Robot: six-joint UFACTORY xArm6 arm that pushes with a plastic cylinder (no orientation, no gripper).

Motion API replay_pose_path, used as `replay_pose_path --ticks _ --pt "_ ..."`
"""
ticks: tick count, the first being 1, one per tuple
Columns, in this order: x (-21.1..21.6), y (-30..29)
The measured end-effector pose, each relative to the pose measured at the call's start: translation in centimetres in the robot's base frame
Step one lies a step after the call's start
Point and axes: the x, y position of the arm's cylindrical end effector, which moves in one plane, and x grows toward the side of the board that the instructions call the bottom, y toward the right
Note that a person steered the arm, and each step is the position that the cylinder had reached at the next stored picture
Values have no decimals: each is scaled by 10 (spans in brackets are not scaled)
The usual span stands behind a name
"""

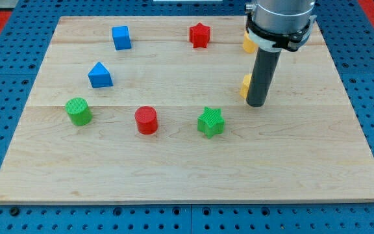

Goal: Move the green star left a bit

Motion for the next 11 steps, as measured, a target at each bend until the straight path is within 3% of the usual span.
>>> replay_pose_path --ticks 2,3,7,9,11 --pt "14 0" --pt "40 0" --pt "30 -43" --pt "65 -43" --pt "56 -43"
